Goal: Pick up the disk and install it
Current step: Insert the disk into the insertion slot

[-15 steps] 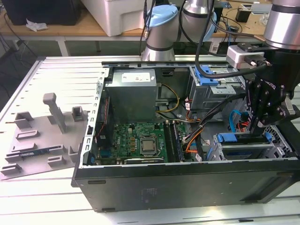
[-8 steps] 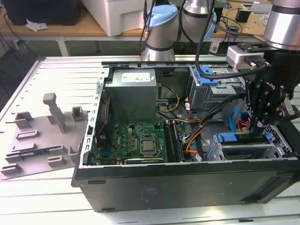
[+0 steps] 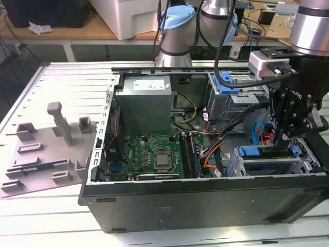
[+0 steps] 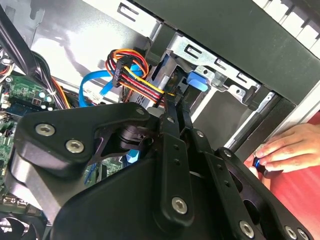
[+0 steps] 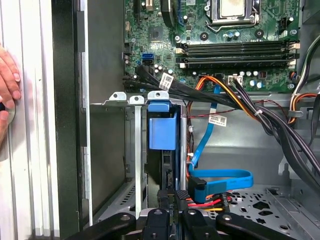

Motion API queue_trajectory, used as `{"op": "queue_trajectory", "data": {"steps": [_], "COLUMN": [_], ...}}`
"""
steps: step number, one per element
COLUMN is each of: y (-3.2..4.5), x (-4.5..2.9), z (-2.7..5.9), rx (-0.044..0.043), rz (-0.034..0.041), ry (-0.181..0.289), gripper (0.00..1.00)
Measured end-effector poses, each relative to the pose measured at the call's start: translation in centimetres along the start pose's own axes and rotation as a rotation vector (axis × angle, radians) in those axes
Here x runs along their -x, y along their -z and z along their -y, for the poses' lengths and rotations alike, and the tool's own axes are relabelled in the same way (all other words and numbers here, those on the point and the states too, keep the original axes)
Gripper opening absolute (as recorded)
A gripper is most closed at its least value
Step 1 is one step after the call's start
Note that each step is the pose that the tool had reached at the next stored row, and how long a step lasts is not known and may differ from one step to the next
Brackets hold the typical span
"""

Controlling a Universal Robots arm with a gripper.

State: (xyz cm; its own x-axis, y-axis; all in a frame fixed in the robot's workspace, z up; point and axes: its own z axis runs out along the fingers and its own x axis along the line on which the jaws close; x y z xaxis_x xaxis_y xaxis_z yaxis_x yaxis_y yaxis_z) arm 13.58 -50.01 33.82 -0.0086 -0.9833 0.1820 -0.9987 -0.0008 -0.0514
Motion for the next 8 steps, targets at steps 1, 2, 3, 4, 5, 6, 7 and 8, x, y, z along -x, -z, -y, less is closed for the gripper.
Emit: {"op": "queue_trajectory", "data": {"steps": [1, 2, 3, 4, 5, 6, 7, 8], "y": [-0.02, -0.03, -0.05, -0.08, -0.09, -0.10, -0.13, -0.17], "x": [0.00, 0.00, 0.00, 0.00, 0.00, 0.01, 0.01, 0.02], "z": [0.00, 0.00, 0.00, -0.01, 0.00, 0.00, -0.01, -0.01], "rx": [0.0000, 0.0002, 0.0003, 0.0006, 0.0009, 0.0012, 0.0016, 0.0022], "rz": [0.0001, -0.0001, 0.0000, -0.0001, -0.0002, -0.0003, -0.0004, -0.0005], "ry": [0.000, -0.001, -0.002, -0.003, -0.005, -0.007, -0.009, -0.012], "gripper": [0.16, 0.16, 0.16, 0.16, 0.16, 0.16, 0.16, 0.16]}}
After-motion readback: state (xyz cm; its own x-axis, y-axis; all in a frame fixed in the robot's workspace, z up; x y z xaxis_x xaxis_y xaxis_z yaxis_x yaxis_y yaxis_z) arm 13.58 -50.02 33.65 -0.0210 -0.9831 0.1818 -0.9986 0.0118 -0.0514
